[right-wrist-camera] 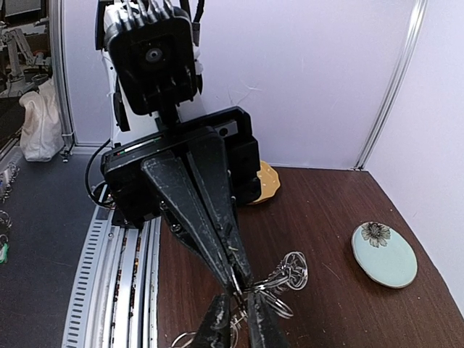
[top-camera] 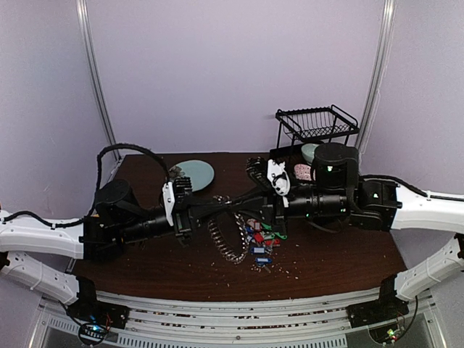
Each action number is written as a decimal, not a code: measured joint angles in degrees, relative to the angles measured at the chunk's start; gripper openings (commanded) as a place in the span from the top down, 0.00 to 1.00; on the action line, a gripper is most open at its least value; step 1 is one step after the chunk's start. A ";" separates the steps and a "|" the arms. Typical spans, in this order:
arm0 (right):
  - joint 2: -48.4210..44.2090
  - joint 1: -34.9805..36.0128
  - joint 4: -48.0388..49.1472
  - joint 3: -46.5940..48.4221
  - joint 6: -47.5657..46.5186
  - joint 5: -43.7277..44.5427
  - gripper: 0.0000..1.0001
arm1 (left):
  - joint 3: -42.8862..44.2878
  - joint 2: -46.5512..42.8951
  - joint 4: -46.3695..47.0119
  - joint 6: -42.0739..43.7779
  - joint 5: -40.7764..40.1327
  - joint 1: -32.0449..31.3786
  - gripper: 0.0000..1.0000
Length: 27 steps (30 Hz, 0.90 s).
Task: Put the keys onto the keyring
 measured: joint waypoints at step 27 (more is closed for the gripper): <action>-0.09 0.24 -0.04 -0.13 -2.25 -3.78 1.00 | -2.21 0.00 4.28 -0.76 7.30 0.48 0.90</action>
